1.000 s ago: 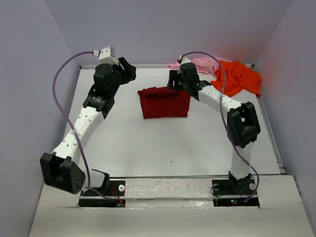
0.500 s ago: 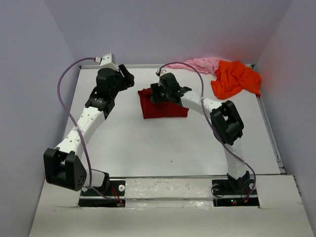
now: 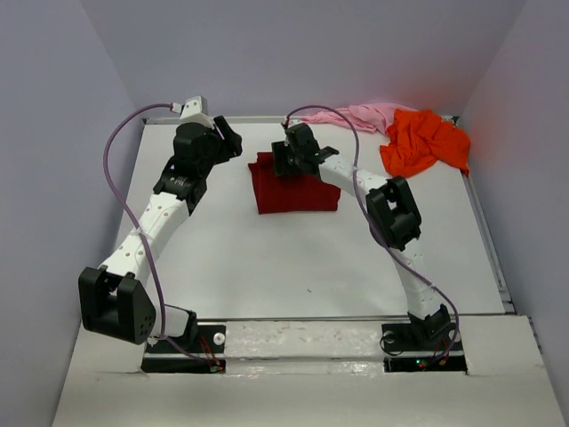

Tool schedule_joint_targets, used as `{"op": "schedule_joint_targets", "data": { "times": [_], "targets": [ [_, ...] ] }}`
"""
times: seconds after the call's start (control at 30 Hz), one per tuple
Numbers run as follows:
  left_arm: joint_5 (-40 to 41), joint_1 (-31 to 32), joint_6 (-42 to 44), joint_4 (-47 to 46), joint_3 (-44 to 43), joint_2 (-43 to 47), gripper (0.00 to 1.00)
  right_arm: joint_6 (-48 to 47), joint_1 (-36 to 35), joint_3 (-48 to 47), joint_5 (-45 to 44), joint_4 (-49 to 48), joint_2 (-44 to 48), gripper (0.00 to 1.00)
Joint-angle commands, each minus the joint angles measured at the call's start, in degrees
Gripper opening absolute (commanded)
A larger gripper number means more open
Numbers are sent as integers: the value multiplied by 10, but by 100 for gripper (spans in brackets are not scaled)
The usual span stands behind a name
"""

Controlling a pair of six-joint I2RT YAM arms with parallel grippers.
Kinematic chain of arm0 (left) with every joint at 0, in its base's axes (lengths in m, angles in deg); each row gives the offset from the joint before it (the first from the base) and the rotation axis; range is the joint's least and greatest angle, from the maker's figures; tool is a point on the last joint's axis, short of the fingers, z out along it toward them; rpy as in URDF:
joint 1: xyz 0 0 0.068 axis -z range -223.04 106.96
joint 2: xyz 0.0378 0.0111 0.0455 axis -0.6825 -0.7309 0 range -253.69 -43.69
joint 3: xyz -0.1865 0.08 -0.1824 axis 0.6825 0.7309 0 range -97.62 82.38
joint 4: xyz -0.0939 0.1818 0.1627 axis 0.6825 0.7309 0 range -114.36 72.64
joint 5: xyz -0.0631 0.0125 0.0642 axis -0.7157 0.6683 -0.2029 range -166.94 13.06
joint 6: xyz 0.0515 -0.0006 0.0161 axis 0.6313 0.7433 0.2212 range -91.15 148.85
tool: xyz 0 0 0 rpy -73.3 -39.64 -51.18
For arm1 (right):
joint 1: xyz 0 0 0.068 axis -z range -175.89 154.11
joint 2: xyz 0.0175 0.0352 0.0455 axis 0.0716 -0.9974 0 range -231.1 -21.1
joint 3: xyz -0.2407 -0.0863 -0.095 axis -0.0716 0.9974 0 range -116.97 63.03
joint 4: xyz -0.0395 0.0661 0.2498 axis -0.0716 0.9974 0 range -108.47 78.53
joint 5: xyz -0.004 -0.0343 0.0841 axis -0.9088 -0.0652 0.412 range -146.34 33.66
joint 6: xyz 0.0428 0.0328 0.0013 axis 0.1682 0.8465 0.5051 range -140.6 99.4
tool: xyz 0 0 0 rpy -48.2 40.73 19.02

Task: Fold and stack the t-shirts
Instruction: Fold the 2/3-rectangle-folded T-shirt at the center of the board.

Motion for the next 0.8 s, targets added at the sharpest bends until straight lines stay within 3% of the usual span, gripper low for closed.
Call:
{"op": "schedule_joint_targets", "data": {
  "times": [0.0,0.53,0.77],
  "targets": [
    [-5,-3,10,-27,4,20,66,-17,19,-83,-12,16,-19,66],
    [-5,-2,15,-29,4,16,66,-37,53,-209,1,67,-128,66],
    [-10,-2,18,-31,5,13,66,-64,58,-209,-15,74,-90,65]
  ]
}}
